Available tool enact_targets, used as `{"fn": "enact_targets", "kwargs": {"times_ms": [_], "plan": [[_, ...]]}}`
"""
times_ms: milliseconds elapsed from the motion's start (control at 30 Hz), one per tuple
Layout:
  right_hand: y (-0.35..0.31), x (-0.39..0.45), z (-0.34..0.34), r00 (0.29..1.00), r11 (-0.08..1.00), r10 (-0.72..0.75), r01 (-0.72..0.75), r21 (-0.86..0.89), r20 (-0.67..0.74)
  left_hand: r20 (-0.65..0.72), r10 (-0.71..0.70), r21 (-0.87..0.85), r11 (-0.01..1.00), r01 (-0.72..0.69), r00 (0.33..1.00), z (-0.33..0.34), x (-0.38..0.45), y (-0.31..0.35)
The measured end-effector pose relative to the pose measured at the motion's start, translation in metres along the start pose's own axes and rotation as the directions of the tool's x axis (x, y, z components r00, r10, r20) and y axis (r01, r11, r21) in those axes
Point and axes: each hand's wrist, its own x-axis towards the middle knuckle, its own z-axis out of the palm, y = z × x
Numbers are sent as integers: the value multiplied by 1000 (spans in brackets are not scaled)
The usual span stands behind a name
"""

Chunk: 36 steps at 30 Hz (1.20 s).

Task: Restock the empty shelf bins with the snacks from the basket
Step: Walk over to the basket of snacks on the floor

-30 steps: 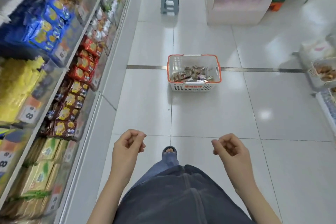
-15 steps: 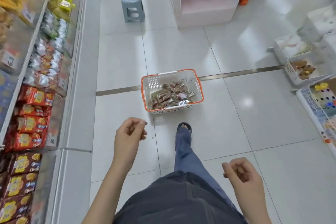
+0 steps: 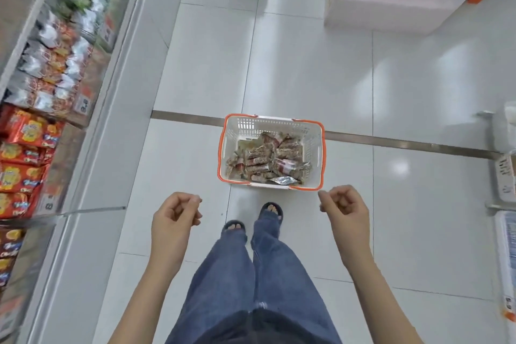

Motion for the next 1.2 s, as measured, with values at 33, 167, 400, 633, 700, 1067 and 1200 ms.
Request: {"fn": "enact_targets", "kwargs": {"times_ms": [33, 167, 400, 633, 700, 1067, 1200], "plan": [[4, 23, 4, 1000, 1000, -2, 3, -26, 11, -6, -16, 5, 1000, 16, 1000, 8, 15, -2], [52, 119, 18, 999, 966, 21, -10, -260, 37, -39, -47, 97, 994, 50, 998, 45, 98, -36], [244, 289, 28, 992, 735, 119, -65, -674, 35, 94, -99, 468, 883, 43, 991, 126, 292, -199], [412, 382, 32, 970, 770, 104, -218, -600, -219, 157, -42, 563, 824, -55, 987, 192, 416, -351], [441, 394, 37, 951, 781, 128, -271, -562, -281, 105, -40, 517, 856, -20, 994, 204, 437, -378], [373, 396, 40, 899, 622, 197, -423, -659, -391, -115, -85, 643, 753, 140, 990, 185, 443, -330], [279, 353, 33, 898, 670, 257, -432, -604, -357, -72, -45, 666, 741, 82, 996, 137, 406, -223]]}}
